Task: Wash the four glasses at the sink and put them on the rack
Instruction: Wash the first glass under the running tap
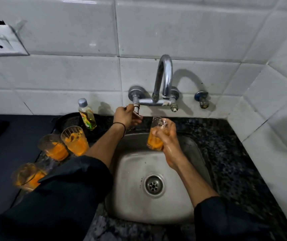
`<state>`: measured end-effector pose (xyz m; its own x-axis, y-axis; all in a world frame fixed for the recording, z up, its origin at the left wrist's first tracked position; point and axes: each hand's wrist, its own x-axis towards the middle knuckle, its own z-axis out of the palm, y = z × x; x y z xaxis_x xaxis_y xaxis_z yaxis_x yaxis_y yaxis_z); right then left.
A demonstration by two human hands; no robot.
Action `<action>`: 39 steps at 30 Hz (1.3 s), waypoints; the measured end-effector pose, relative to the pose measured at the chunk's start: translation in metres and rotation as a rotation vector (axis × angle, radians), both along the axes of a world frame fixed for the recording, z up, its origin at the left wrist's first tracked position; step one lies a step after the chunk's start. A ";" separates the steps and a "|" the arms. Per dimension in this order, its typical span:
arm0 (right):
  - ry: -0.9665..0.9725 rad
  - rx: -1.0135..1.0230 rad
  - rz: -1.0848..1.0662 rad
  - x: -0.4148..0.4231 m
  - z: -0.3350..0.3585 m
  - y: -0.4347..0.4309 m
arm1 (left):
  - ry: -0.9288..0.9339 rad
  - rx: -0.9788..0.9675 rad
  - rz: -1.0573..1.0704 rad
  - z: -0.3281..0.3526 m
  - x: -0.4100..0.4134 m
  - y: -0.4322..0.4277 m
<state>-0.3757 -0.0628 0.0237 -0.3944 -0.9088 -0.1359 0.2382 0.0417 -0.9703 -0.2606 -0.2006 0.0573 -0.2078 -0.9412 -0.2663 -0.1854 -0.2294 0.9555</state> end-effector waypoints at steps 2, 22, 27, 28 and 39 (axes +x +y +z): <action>-0.066 0.007 0.004 -0.003 -0.002 -0.001 | 0.077 0.047 0.007 -0.004 0.002 0.013; 0.005 0.097 -0.102 0.013 -0.018 -0.002 | 0.103 0.130 0.209 -0.048 -0.050 0.130; -0.079 0.186 -0.042 -0.009 -0.019 0.002 | 0.325 0.118 0.025 -0.052 -0.046 0.143; -0.057 0.211 0.000 -0.011 -0.020 0.003 | 0.338 0.200 0.025 -0.047 -0.045 0.137; 0.207 0.186 -0.101 -0.007 -0.025 -0.007 | 0.288 0.010 0.015 -0.067 -0.056 0.145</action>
<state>-0.3827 -0.0699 -0.0016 -0.5181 -0.8308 -0.2033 0.0480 0.2091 -0.9767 -0.3161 -0.0559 -0.0100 -0.2627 -0.9423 -0.2077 0.0968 -0.2399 0.9660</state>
